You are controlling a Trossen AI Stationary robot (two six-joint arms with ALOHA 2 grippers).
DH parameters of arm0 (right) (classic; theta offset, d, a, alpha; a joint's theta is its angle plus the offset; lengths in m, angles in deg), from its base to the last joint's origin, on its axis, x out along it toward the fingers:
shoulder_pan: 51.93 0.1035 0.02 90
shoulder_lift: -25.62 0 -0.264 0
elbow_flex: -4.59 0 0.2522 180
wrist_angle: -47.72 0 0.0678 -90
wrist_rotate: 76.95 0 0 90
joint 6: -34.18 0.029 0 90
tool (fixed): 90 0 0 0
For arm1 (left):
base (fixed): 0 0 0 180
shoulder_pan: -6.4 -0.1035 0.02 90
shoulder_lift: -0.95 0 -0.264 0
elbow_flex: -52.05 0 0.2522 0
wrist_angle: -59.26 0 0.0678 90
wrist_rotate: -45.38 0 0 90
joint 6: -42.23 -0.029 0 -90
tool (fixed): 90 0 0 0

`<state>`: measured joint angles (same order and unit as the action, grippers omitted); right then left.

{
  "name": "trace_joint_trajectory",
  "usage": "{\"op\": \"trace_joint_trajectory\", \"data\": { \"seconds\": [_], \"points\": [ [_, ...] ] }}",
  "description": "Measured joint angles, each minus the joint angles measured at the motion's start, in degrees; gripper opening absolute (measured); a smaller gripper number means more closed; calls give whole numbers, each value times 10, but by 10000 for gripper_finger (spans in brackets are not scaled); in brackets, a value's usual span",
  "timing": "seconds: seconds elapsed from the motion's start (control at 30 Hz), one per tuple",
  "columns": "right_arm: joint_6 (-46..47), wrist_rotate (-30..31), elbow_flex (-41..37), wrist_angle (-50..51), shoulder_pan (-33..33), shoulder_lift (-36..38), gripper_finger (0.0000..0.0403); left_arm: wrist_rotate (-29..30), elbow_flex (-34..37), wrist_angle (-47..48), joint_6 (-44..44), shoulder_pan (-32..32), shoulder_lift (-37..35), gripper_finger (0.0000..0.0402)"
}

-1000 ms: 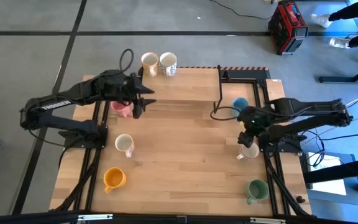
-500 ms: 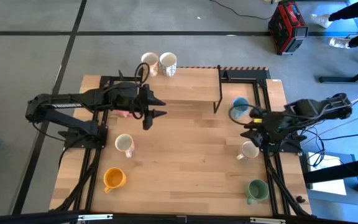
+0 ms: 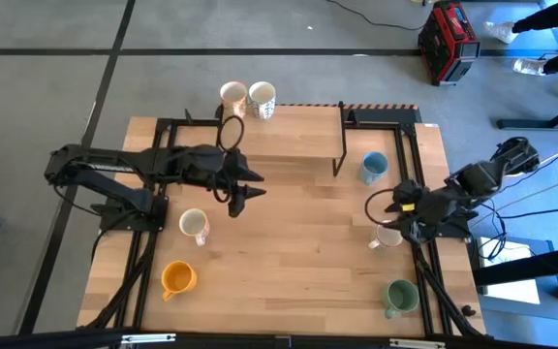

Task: Place coffee mugs
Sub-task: Put the gray pattern mug on the shelf

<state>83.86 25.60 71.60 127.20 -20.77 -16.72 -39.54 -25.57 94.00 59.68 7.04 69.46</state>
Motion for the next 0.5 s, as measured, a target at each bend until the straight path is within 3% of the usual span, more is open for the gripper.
{"op": "trace_joint_trajectory", "data": {
  "seconds": [0.13,0.4,0.5],
  "points": [
    [0,-72,-8,18,1,-17,237,7,1,5,4,8,2,183],
    [-69,-67,-42,16,17,-26,237,35,1,4,4,9,5,183],
    [-79,-93,-66,10,15,-39,237,34,1,6,3,9,5,183]
  ]
}}
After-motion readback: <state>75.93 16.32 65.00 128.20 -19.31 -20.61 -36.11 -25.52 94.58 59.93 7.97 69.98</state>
